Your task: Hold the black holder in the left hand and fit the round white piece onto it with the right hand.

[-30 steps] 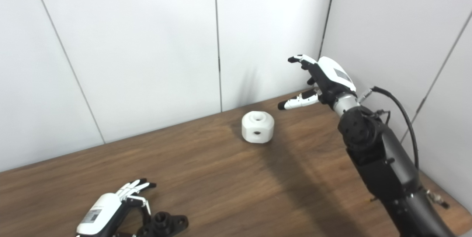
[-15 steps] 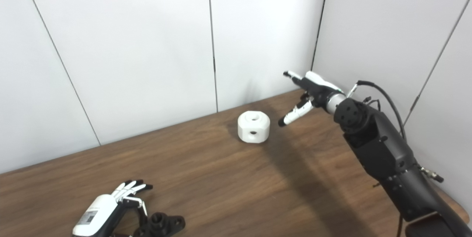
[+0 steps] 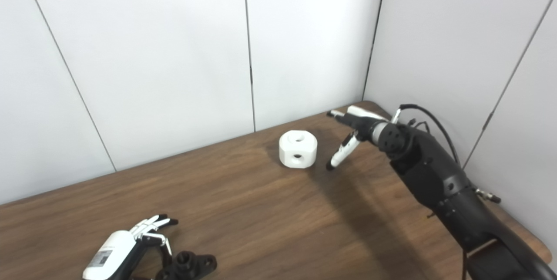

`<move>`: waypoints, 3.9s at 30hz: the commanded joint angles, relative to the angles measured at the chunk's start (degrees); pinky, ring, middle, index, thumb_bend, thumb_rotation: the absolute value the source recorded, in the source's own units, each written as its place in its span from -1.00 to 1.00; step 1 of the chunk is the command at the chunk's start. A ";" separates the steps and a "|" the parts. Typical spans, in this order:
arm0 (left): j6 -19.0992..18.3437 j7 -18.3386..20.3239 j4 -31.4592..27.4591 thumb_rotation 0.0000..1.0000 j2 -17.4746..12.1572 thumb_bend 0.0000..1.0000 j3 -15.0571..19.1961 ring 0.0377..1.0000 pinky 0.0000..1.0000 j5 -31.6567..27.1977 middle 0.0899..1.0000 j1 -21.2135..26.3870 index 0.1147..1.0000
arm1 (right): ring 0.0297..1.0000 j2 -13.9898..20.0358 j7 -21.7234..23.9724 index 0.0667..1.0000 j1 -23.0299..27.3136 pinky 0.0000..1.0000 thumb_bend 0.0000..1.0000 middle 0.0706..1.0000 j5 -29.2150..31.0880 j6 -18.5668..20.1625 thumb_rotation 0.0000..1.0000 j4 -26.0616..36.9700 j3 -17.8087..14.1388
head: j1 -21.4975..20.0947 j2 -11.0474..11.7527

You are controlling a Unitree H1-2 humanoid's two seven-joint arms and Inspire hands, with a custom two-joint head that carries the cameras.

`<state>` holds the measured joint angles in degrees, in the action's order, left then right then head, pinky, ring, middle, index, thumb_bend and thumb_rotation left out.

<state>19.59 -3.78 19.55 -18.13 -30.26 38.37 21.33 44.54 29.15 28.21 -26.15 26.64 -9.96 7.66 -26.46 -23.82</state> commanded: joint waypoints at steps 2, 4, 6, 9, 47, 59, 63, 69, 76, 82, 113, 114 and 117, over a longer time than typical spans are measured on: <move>-6.09 4.40 3.56 -0.90 -2.77 0.04 -1.14 0.83 0.83 3.76 0.69 -6.40 -0.16 | 0.97 0.21 -1.45 0.99 3.50 0.62 0.88 1.00 -1.04 -1.22 -0.50 0.00 0.85 | -0.05 -0.01; -6.63 5.02 2.80 -0.90 -2.78 0.04 -1.08 0.83 0.83 3.79 0.69 -6.47 -0.16 | 0.94 -0.73 -2.21 0.96 3.75 0.57 0.89 1.00 -1.11 -2.01 -0.48 -0.91 1.41 | -0.05 -0.01; -6.96 5.40 2.05 -0.91 -2.75 0.04 -1.02 0.83 0.82 3.68 0.69 -6.63 -0.16 | 0.97 -1.54 -2.56 0.95 3.97 0.59 0.90 1.00 -1.48 -2.08 -0.45 -1.50 1.92 | 0.15 -0.19; -7.27 5.71 1.26 -0.91 -2.66 0.04 -0.95 0.83 0.82 3.57 0.69 -6.83 -0.16 | 0.99 -2.38 -2.94 0.93 4.27 0.65 0.89 1.00 -1.87 -2.29 -0.43 -2.26 2.53 | 0.52 -0.42; -9.64 6.32 0.24 -0.90 -1.22 0.04 -0.80 0.85 0.83 3.41 0.70 -7.61 -0.16 | 0.88 -10.84 -8.97 0.62 6.16 0.60 0.75 0.93 -2.27 -4.83 -0.51 -8.39 6.70 | 2.05 -2.10; -8.98 5.61 0.33 -0.90 -1.49 0.04 -1.01 0.84 0.80 3.91 0.70 -7.87 -0.16 | 0.47 -14.87 -26.77 -0.11 3.80 0.40 0.04 0.37 -7.47 -14.49 -0.74 -12.11 6.18 | 3.43 -3.30; -8.73 5.71 0.38 -0.90 -1.32 0.04 -0.94 0.84 0.80 3.49 0.70 -7.88 -0.16 | 0.47 -15.32 -27.75 -0.11 3.53 0.38 0.03 0.37 -7.64 -15.30 -0.74 -12.47 6.12 | 4.10 -3.66; -9.00 5.55 0.68 -0.90 -0.62 0.04 -0.87 0.84 0.80 3.29 0.70 -7.66 -0.16 | 0.46 -15.53 -29.29 -0.11 3.35 0.33 0.03 0.37 -7.75 -16.26 -0.74 -13.24 5.88 | 6.51 -4.72; -9.78 4.36 1.28 -0.90 0.75 0.04 -0.57 0.85 0.86 3.76 0.71 -7.62 -0.16 | 0.47 -15.07 -28.75 -0.11 2.51 0.32 0.04 0.35 -7.63 -16.66 -0.74 -8.90 5.77 | 11.28 -6.82; -10.61 3.55 0.53 -0.90 1.52 0.04 -0.35 0.87 0.88 5.12 0.71 -7.72 -0.16 | 0.42 -14.29 -26.11 -0.11 2.29 0.22 0.04 0.32 -8.15 -17.82 -0.74 -1.70 6.23 | 15.49 -9.07; -12.88 4.18 0.05 -0.89 3.84 0.05 0.09 0.88 0.86 6.54 0.71 -6.86 -0.16 | 0.35 -18.02 -8.36 -0.11 2.69 0.16 0.04 0.29 -7.69 -20.63 -0.74 24.90 8.21 | 22.07 -12.17; -12.81 4.03 0.09 -0.89 3.88 0.05 0.09 0.87 0.86 6.57 0.71 -6.86 -0.16 | 0.36 -18.16 -7.79 -0.11 2.43 0.16 0.04 0.30 -7.80 -20.41 -0.74 25.65 8.48 | 22.07 -12.17; -12.92 4.14 0.15 -0.89 3.95 0.05 0.01 0.87 0.86 6.61 0.71 -6.79 -0.16 | 0.36 -18.36 -5.97 -0.11 1.88 0.15 0.04 0.31 -8.11 -20.02 -0.74 27.58 9.21 | 22.33 -12.54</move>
<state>11.87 -2.73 15.25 -13.85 -28.44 41.71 18.63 26.19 23.11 28.54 -34.18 7.74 15.21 17.43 -4.05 -36.30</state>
